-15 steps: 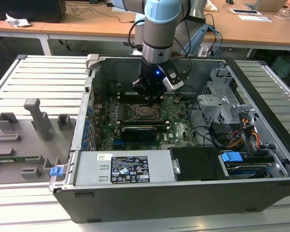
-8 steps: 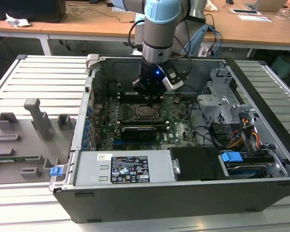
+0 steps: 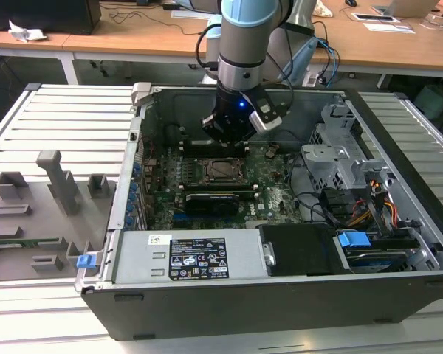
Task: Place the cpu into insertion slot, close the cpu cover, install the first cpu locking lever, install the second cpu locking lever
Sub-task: 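Install the first cpu locking lever, then install the second cpu locking lever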
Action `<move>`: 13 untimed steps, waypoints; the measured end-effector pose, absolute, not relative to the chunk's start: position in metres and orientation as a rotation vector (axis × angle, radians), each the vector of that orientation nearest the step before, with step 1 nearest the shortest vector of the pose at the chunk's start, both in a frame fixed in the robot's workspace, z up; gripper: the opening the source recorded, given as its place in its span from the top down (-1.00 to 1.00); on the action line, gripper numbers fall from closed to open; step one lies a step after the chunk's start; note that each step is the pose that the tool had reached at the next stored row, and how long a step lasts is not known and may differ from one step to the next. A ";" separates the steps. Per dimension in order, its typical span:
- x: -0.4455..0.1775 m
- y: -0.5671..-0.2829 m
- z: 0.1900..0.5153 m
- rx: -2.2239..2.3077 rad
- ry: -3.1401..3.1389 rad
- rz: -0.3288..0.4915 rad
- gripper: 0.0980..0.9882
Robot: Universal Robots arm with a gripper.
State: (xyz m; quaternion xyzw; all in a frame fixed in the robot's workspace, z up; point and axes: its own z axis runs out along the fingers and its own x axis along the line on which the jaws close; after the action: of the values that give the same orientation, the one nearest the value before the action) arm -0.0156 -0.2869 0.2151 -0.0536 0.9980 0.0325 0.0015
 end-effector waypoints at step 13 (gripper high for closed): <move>-0.016 -0.293 0.215 -0.168 3.133 0.102 0.98</move>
State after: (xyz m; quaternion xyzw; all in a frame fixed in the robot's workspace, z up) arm -0.0156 -0.2934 0.2152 -0.0536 0.9980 0.0324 0.0014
